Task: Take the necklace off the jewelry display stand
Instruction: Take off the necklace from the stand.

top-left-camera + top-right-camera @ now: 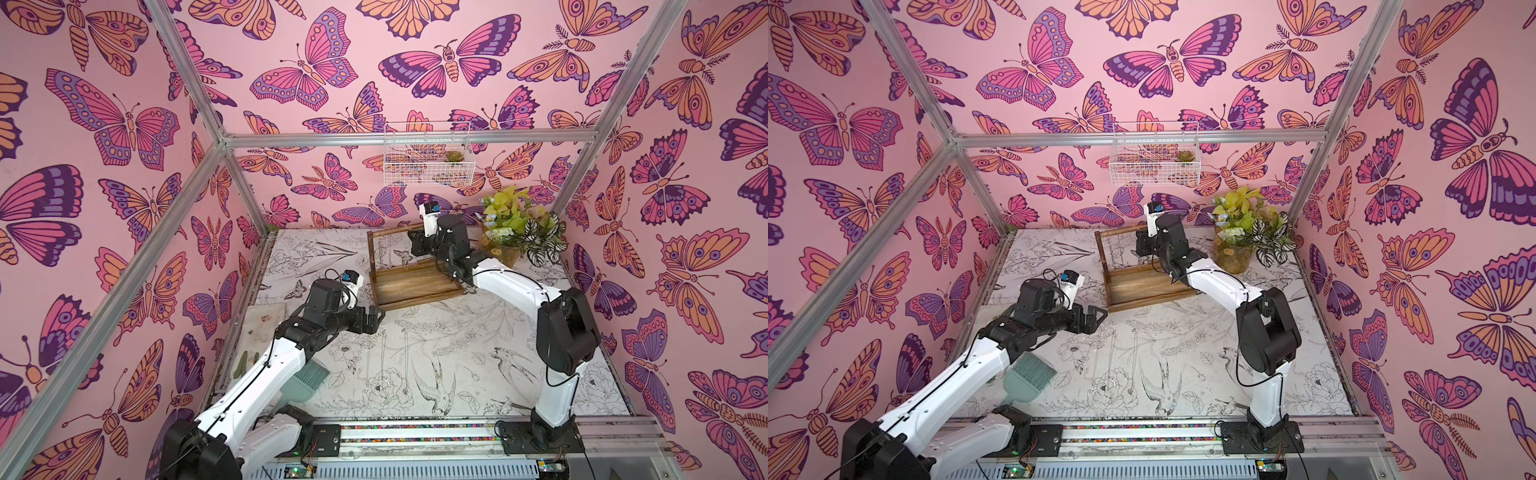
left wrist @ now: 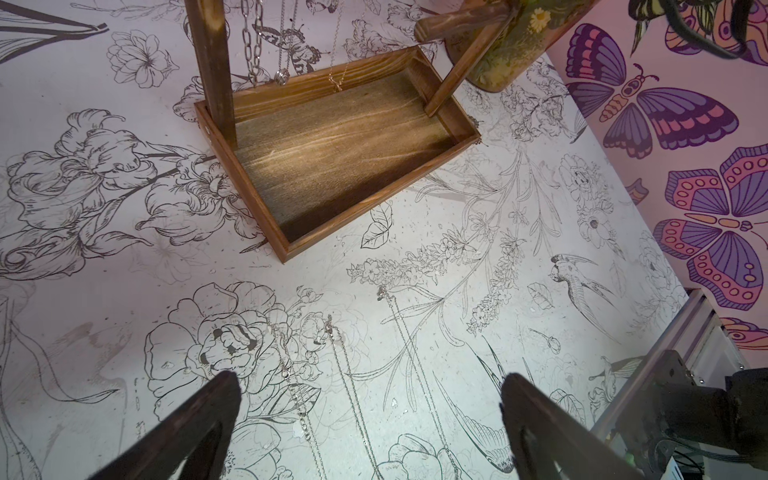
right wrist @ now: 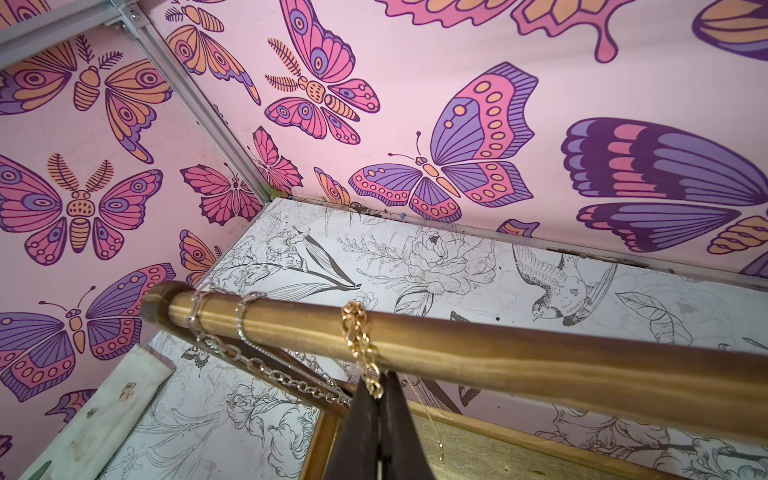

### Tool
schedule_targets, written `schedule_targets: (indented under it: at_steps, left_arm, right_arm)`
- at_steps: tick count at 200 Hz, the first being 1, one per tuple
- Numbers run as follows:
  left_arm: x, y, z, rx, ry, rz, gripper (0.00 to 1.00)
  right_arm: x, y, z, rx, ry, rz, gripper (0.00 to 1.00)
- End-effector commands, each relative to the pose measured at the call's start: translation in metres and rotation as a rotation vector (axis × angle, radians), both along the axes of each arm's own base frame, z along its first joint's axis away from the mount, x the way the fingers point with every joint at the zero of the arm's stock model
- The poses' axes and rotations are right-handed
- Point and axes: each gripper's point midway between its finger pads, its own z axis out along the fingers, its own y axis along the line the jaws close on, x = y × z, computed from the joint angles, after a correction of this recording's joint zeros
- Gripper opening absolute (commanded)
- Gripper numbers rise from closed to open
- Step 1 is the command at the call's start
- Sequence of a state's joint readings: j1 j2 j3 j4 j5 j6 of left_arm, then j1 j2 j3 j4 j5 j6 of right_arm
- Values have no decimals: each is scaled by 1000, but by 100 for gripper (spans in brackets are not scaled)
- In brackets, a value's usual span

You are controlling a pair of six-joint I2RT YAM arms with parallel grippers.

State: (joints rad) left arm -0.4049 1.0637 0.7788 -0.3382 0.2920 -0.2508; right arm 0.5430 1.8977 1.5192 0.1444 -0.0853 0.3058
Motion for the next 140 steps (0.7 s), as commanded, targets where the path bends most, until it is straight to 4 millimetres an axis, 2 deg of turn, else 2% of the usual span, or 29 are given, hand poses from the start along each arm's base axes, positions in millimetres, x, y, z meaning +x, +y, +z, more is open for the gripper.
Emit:
schedule_targets:
  at_steps: [1,140]
  left_arm:
    - [-5,2,-4,1,7,-12,100]
    - [-6,1,-8,3,21,-19,100]
  right_arm:
    - [1,-18,12,-24,-26,-38,0]
    - [19,-102,21,-96,-35,-181,0]
